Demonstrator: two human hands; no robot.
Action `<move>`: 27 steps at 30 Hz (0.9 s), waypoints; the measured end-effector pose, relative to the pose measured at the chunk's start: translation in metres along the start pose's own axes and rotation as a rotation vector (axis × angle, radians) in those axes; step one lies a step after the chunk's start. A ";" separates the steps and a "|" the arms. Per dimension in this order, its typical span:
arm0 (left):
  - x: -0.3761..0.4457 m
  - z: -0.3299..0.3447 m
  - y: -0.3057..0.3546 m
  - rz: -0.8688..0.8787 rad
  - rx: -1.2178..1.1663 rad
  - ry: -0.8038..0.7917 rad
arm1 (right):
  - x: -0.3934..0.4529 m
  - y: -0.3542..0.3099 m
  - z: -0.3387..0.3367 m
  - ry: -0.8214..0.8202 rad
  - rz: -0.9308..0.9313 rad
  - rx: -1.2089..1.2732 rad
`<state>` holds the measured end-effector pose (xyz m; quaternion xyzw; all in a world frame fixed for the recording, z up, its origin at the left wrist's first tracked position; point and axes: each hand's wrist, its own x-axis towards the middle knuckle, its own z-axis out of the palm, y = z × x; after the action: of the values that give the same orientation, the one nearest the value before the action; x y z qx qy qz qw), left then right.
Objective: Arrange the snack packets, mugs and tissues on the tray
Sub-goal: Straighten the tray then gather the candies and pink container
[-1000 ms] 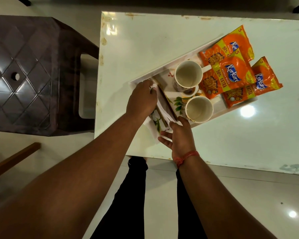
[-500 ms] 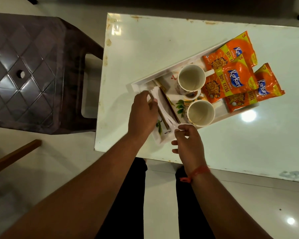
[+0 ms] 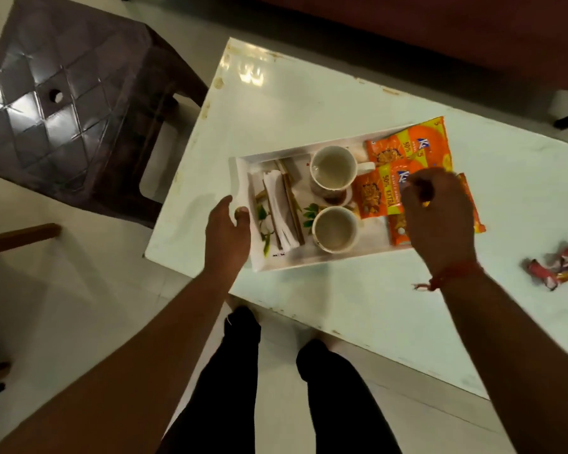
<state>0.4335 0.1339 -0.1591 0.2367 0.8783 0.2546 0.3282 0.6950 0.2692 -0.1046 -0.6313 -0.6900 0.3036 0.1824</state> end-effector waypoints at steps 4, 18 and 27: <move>0.003 0.007 0.004 -0.091 -0.070 -0.005 | 0.058 0.039 -0.027 -0.074 -0.048 -0.210; 0.038 0.007 0.013 -0.461 -0.339 -0.109 | 0.126 0.076 -0.029 -0.417 0.506 -0.236; 0.052 0.007 0.012 -0.595 -0.492 -0.151 | 0.121 0.084 -0.025 -0.428 0.681 -0.036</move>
<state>0.4061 0.1754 -0.1801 -0.0961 0.7946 0.3332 0.4984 0.7585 0.3945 -0.1564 -0.7494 -0.4687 0.4595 -0.0876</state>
